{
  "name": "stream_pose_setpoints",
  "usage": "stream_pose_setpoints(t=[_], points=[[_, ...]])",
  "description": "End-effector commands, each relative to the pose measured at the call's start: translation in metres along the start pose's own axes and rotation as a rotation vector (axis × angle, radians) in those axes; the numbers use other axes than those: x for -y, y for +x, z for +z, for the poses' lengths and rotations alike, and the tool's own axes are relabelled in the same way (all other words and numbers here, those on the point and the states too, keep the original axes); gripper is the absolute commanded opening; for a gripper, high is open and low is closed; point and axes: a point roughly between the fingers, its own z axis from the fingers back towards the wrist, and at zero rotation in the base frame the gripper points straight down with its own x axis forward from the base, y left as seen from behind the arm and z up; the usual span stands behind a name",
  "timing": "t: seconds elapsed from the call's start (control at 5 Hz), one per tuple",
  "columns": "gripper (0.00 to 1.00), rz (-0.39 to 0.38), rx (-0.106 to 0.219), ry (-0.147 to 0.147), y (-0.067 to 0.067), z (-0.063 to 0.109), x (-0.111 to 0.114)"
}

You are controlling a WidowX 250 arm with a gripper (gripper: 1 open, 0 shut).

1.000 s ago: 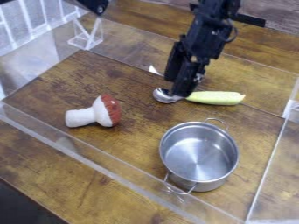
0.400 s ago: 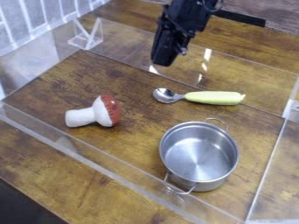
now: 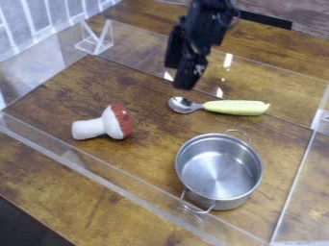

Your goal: Move the green spoon to the left

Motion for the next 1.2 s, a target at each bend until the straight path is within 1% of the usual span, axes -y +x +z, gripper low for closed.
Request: stream_pose_setpoints(t=[0.0, 0.2, 0.4, 0.6, 0.8, 1.0], points=[[1.00, -0.074, 0.067, 0.064, -0.003, 0.012, -0.020], [1.00, -0.137, 0.088, 0.069, 0.002, 0.002, -0.032], [1.00, -0.176, 0.108, 0.066, 0.002, -0.009, -0.030], [1.00, -0.192, 0.124, 0.060, 0.001, -0.018, -0.025], [0.00, -0.220, 0.108, 0.091, -0.001, -0.007, -0.028], [0.00, -0.247, 0.093, 0.128, -0.004, 0.007, -0.029]])
